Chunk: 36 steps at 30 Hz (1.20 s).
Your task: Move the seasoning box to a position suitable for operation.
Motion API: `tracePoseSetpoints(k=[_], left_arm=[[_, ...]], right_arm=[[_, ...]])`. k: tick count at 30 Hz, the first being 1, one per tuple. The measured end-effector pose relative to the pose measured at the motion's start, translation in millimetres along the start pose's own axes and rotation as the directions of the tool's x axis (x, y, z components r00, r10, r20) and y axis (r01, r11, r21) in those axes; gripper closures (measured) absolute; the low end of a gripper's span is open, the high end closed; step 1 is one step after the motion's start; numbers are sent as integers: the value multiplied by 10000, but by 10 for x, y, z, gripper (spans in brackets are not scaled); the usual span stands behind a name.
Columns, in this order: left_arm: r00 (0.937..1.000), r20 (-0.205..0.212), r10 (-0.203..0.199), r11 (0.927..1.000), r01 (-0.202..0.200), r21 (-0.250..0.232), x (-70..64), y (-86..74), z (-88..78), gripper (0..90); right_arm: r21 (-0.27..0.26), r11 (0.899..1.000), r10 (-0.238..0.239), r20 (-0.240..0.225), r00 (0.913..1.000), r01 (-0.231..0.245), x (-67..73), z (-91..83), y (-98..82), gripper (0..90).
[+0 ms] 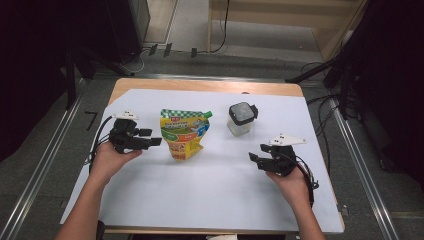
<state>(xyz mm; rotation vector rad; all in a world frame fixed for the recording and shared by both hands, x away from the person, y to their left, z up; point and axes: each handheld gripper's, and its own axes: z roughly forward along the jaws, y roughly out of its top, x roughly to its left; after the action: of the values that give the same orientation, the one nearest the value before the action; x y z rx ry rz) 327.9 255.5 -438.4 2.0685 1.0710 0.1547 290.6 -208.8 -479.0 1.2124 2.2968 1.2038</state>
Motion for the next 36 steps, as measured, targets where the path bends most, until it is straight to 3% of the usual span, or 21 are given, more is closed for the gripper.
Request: tracePoseSetpoints(k=[24, 36], left_arm=[[9989, -388, -245, 9997, 244, -21, 109, -29, -72, 381], [9999, -106, 5, 9999, -3, 163, 72, -13, -53, 381]], right_arm=[[69, 9999, -136, -180, 9997, 137, 16, 27, 20, 488], [-101, 9999, -98, -456, 9989, 94, 25, 48, 25, 503]])
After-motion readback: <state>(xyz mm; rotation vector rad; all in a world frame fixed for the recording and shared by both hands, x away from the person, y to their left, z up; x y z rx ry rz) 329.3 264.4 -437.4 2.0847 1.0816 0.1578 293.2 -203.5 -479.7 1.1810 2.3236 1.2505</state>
